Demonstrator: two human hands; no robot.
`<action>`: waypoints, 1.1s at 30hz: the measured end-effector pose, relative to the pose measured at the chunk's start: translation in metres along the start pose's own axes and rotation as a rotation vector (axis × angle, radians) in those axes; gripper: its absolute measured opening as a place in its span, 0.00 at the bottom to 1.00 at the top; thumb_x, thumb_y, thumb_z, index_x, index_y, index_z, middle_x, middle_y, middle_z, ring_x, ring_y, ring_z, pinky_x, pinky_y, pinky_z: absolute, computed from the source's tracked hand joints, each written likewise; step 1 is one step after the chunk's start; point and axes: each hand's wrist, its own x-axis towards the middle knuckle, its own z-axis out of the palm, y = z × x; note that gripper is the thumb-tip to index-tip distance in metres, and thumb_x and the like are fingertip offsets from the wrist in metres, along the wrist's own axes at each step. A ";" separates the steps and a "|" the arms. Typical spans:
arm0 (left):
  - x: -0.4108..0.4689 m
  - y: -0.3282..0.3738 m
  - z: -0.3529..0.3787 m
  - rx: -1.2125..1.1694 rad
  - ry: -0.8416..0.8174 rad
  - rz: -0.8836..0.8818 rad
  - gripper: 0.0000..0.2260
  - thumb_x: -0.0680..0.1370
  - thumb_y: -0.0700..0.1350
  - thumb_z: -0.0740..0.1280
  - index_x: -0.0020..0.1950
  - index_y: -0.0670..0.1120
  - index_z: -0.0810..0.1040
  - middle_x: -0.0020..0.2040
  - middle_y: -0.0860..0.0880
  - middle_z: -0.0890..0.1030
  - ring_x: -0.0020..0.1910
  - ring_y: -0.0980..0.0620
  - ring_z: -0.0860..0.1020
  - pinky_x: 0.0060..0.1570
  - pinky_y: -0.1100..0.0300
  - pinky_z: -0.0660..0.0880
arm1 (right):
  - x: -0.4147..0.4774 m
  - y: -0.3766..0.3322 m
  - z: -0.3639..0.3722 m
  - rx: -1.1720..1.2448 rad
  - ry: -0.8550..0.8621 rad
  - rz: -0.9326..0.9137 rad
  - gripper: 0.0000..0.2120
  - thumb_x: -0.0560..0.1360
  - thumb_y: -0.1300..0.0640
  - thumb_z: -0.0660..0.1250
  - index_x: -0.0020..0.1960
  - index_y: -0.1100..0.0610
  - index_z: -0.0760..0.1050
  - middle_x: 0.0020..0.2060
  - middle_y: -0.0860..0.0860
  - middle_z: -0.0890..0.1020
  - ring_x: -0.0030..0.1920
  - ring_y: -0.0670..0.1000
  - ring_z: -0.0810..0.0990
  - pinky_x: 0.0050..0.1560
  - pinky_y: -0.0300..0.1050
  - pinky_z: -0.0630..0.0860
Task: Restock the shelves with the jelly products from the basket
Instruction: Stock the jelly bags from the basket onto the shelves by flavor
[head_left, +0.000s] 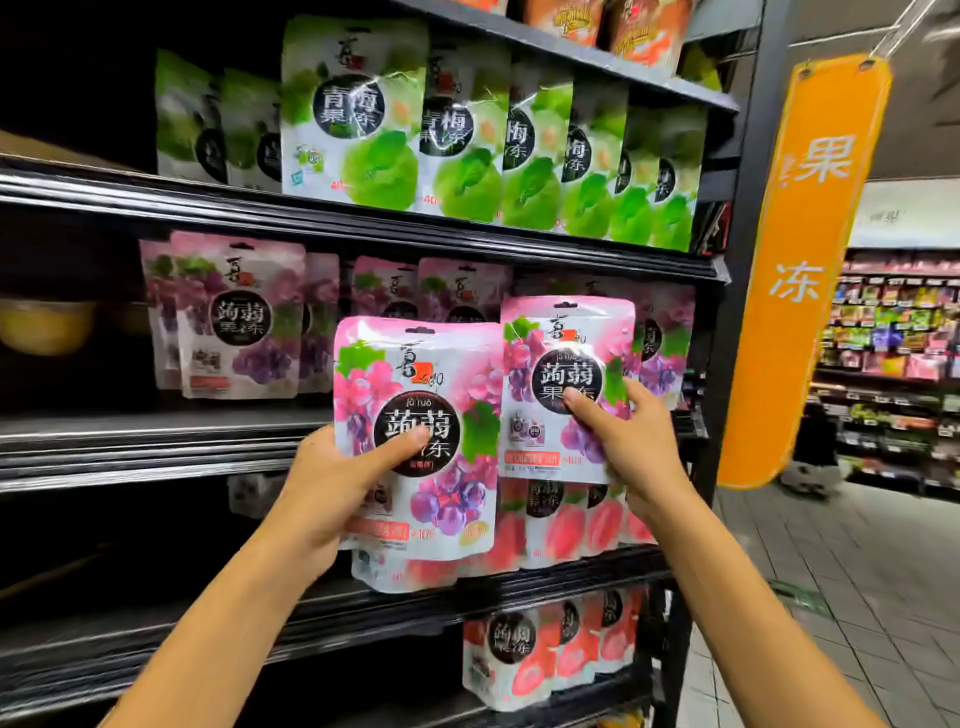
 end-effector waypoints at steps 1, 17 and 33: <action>0.003 -0.003 0.006 0.009 0.002 -0.002 0.19 0.58 0.57 0.78 0.48 0.56 0.84 0.44 0.48 0.87 0.39 0.51 0.85 0.32 0.59 0.77 | 0.009 -0.001 -0.001 -0.003 -0.011 -0.005 0.18 0.72 0.54 0.75 0.56 0.49 0.70 0.29 0.53 0.81 0.21 0.43 0.72 0.21 0.34 0.67; 0.010 -0.018 0.038 0.100 0.144 -0.001 0.19 0.60 0.57 0.80 0.48 0.56 0.83 0.44 0.47 0.87 0.39 0.46 0.85 0.33 0.50 0.80 | 0.103 0.019 0.028 0.020 -0.075 -0.097 0.24 0.69 0.53 0.78 0.59 0.62 0.73 0.46 0.59 0.85 0.41 0.54 0.82 0.40 0.49 0.79; 0.008 -0.022 0.048 0.066 0.180 0.041 0.21 0.58 0.50 0.82 0.48 0.50 0.84 0.45 0.47 0.87 0.42 0.47 0.85 0.44 0.50 0.79 | 0.100 0.030 -0.022 -0.488 -0.187 -0.272 0.13 0.68 0.55 0.79 0.46 0.51 0.76 0.26 0.44 0.70 0.27 0.44 0.68 0.30 0.32 0.67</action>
